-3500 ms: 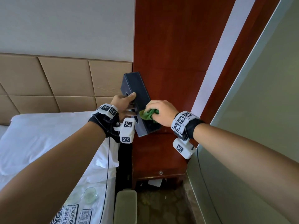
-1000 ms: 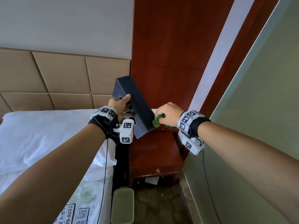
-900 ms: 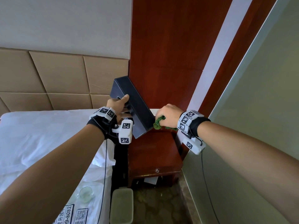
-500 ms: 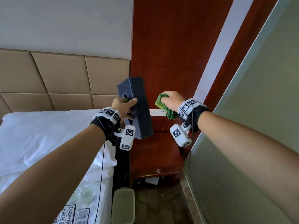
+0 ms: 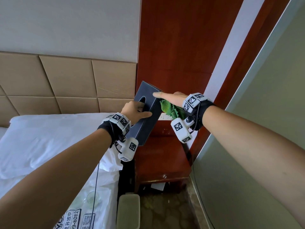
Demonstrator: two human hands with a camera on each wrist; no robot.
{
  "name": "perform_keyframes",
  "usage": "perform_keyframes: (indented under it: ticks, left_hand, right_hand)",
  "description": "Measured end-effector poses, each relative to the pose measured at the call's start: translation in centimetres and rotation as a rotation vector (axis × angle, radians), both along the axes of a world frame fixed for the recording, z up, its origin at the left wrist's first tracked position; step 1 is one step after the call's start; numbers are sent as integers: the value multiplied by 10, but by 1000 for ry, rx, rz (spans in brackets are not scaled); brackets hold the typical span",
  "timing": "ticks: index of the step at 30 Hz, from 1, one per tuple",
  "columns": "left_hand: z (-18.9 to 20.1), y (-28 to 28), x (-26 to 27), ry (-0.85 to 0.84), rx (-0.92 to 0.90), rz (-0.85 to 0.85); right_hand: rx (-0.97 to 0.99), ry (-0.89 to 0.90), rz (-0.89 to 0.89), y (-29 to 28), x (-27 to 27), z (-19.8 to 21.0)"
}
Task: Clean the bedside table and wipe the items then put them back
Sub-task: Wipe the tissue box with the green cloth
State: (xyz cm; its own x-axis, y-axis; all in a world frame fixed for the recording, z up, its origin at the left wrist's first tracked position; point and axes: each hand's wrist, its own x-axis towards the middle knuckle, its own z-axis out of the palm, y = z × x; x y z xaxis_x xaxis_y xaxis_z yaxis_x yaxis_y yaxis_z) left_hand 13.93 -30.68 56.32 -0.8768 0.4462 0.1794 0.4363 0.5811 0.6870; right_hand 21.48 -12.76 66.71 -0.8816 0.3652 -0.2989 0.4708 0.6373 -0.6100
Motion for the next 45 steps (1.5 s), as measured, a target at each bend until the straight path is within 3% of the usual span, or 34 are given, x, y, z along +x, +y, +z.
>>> perform_keyframes:
  ticks: [5,8,10,14,17,25,30,36,40,45]
  left_hand:
    - [-6,2,-1,126,-63,-40]
    - [-9,6,-1,63,-33,-75]
    - [-7,10,0,-156,110,-77]
    - [10,9,-1,-887,465,-14]
    - [19,9,-4,-1101,518,-32]
    - [6,16,-15,-1077,412,15]
    - [-5,20,-18,-1107,452,-8]
    - [2,19,-10,-1029,564,236]
    - [0,19,-4,-1002,578,281]
    - [-8,14,-6,-886,562,377]
  right_hand:
    - [-28,44,-61,3,4,-7]
    - [14,135,-90,2,7,-14]
    - [66,193,-94,-2,9,-18]
    - [196,229,-83,-7,12,-28]
    - [278,211,-54,-8,18,-35]
    - [316,199,0,-11,27,-49]
    - [289,162,60,-8,21,-54]
    - [129,102,164,3,11,-56]
    - [6,145,180,18,10,-49]
    - [-285,229,221,37,-1,-49]
